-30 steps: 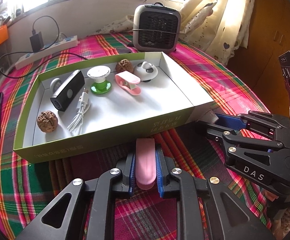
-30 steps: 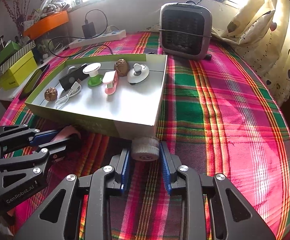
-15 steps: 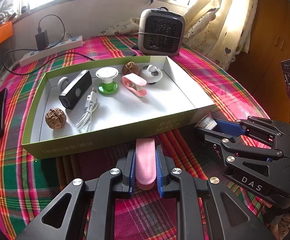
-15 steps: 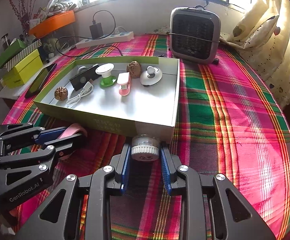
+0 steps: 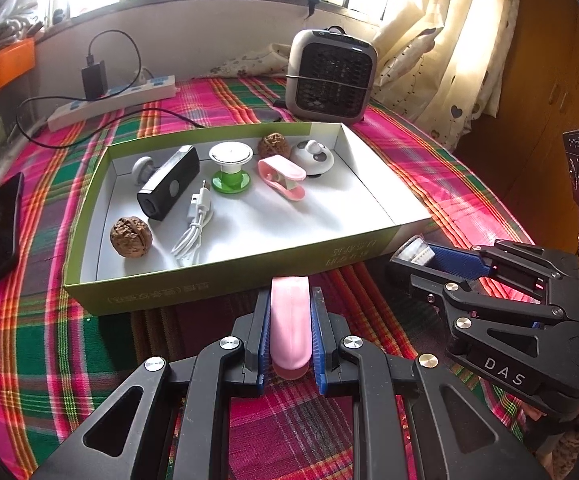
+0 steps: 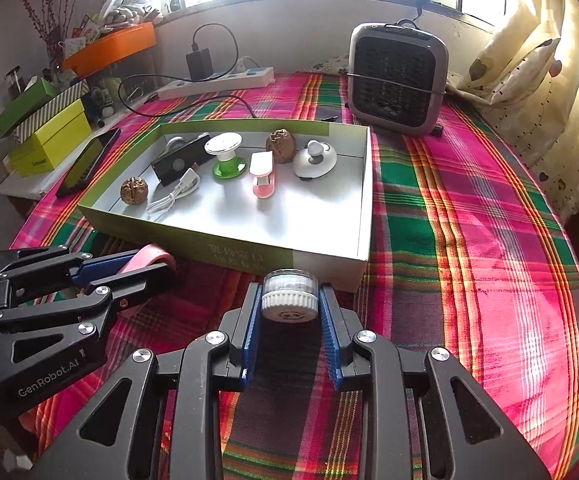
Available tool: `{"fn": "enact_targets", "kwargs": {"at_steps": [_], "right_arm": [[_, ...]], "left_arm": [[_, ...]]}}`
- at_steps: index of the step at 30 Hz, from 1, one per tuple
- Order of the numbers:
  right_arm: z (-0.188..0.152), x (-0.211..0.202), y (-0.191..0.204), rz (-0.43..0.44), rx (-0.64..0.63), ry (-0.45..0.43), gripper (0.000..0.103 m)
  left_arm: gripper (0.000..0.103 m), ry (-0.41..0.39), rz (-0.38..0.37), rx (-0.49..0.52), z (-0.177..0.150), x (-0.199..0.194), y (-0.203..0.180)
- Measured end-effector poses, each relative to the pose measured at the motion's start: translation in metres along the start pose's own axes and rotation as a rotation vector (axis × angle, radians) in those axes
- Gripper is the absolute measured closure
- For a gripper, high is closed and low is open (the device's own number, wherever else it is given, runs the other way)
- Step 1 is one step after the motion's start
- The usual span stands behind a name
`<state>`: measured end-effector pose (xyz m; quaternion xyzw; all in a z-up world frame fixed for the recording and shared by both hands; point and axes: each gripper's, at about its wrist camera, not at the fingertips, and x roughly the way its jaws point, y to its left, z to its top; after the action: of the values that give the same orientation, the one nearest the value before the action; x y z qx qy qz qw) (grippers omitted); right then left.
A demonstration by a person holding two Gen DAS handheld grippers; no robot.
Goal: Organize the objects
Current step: 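Lift and carry the pink clip and white roller over the box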
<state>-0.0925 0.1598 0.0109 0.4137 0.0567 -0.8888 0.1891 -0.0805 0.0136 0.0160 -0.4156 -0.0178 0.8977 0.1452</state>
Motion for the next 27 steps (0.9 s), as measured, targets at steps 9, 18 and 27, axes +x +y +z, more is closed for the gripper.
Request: {"fn": "enact_targets", "kwargs": {"at_steps": [9,18,27], "right_arm": [[0.003,-0.007,0.008,-0.001,-0.009,-0.016,0.074],[0.007,-0.011,0.014,0.0,-0.011,-0.027,0.074],[0.014,-0.018,0.014,0.01,-0.003,-0.053,0.074]], "left_arm": [[0.088,-0.019,-0.004,-0.008,0.001,-0.008,0.005],[0.088,-0.028,-0.009,-0.015,0.002,-0.015,0.01],[0.088,-0.046,-0.004,-0.005,0.01,-0.025,0.012]]}}
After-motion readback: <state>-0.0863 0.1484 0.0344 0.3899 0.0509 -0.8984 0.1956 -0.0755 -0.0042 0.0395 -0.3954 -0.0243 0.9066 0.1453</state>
